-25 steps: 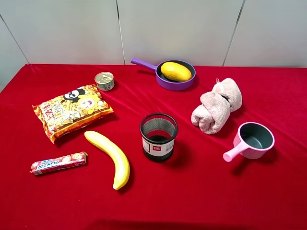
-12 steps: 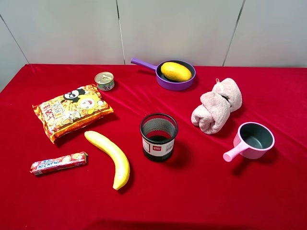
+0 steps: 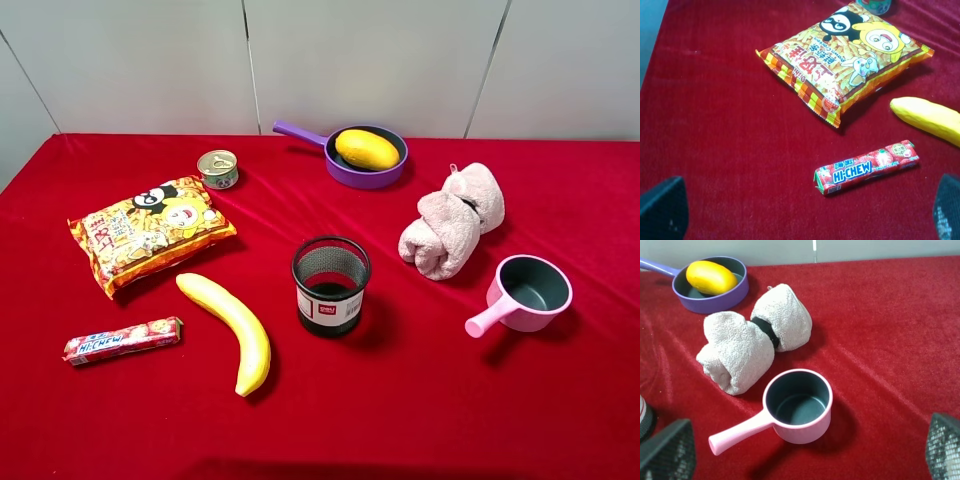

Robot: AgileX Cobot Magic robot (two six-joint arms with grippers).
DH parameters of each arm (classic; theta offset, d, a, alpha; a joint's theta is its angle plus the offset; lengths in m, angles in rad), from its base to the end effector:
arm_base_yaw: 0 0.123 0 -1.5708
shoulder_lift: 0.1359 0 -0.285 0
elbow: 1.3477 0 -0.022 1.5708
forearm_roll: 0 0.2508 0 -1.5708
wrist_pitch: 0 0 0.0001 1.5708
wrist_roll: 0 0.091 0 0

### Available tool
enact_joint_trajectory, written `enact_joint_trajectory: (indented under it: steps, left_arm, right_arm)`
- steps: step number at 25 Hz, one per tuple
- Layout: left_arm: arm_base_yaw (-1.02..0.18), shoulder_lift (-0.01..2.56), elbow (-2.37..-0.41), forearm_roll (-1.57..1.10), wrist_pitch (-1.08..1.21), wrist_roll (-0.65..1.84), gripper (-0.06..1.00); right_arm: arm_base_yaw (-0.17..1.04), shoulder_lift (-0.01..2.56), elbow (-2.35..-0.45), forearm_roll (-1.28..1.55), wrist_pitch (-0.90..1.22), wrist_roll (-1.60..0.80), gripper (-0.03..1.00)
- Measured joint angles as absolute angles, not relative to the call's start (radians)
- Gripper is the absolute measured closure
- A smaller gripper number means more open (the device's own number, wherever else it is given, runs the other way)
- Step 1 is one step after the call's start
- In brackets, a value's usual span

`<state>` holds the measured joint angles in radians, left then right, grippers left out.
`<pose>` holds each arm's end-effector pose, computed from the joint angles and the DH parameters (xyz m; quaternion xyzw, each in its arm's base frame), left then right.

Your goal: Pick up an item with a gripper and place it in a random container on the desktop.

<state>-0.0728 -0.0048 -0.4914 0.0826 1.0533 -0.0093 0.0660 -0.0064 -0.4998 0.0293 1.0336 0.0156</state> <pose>-0.0039 0.0068 0.2757 0.0257 0.8512 0.0198 0.5239 -0.0049 0.0020 0.2794 -0.0217 0.8441 0.0365 0.5346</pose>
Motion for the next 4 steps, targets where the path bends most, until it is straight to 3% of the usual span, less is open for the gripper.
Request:
enact_joint_trajectory:
  steps: [4]
  left_arm:
    - [-0.073, -0.005, -0.491, 0.083, 1.053, -0.009, -0.03]
  right_arm:
    - [0.066, -0.006, -0.500, 0.029, 1.034, 0.016, 0.28]
